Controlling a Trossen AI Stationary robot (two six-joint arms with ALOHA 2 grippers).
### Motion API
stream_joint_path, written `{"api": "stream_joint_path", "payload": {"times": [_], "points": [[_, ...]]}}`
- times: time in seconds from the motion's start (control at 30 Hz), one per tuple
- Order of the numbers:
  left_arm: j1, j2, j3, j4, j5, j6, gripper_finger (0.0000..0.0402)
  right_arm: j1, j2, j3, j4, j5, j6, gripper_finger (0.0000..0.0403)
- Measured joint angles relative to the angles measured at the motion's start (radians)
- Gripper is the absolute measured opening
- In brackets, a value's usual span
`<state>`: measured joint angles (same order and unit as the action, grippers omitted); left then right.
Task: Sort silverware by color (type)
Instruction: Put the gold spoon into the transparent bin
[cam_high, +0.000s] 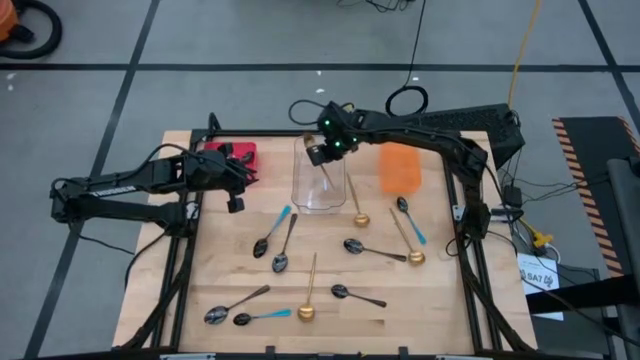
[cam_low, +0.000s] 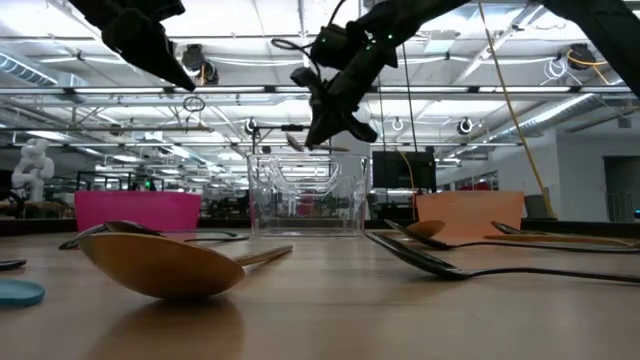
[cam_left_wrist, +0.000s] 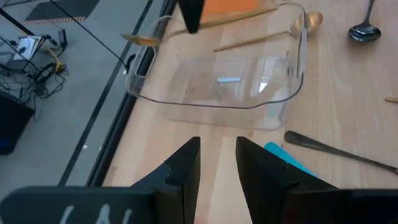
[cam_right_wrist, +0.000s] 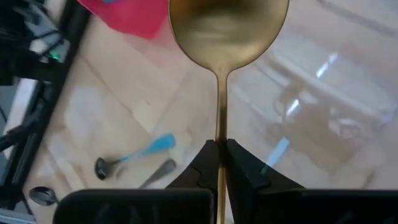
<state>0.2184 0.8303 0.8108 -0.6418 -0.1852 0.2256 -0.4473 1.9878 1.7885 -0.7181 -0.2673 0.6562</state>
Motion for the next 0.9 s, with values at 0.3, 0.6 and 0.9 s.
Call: {"api": "stream_joint_path", "payload": {"times": [0.3, 0.6, 0.9], "points": [[-0.003, 0.0, 0.0, -0.014, 0.001, -0.003, 0.0111, 0.0, 0.039, 0.002, -0.028, 0.001, 0.055, 0.0007], [-0.019, 0.0, 0.0, -0.014, 0.001, -0.004, 0.0111, 0.018, 0.071, 0.0, 0.004, 0.001, 0.095, 0.0008], [-0.038, 0.0, 0.0, -0.014, 0.002, -0.003, 0.0111, 0.037, 0.099, -0.001, 0.029, 0.01, 0.111, 0.0008]]}}
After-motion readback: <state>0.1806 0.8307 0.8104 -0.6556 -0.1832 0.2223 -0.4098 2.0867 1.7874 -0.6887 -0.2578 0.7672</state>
